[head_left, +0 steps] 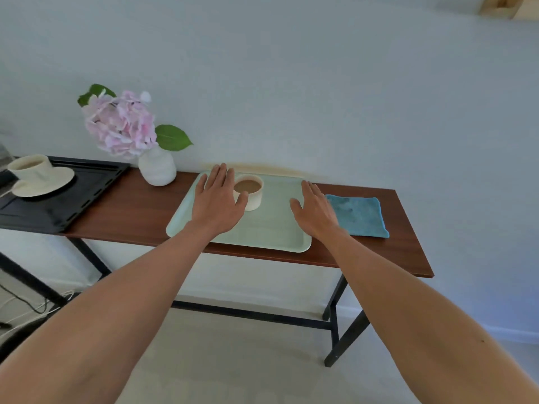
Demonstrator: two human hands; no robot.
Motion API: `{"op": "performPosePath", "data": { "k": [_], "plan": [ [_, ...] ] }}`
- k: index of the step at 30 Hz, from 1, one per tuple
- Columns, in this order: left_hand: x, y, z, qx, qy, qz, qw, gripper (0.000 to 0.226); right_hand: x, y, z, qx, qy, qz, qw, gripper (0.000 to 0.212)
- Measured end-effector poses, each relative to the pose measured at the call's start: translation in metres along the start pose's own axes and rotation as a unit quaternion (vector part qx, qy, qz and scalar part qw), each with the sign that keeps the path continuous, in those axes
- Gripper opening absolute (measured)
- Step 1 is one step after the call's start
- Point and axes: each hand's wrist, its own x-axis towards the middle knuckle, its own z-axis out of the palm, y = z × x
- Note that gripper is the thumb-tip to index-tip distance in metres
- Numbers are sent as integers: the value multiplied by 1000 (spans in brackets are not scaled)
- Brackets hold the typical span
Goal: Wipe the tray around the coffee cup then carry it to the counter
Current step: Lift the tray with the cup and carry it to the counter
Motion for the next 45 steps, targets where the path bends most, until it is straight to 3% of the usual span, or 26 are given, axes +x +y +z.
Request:
{"op": "performPosePath", "data": {
  "k": [7, 16, 22, 32, 45],
  "plan": [
    [-10, -74, 2, -4, -41, -30, 999, 76, -10, -31, 24, -7, 0, 53, 999, 68],
    [-9, -119, 12, -62, -101, -21, 993, 73, -29, -42, 40, -40, 46, 162, 985, 50],
    [-8, -133, 26, -123, -134, -111, 977, 63, -26, -32, 47, -45, 59, 248, 966, 35],
    [18, -147, 55, -140, -76, -206, 966, 26, -8, -8, 54, -84, 63, 248, 963, 21],
    [20, -155, 70, -85, -40, -142, 985, 28, -9, 2, 59, -113, 102, 202, 967, 24]
  ]
}}
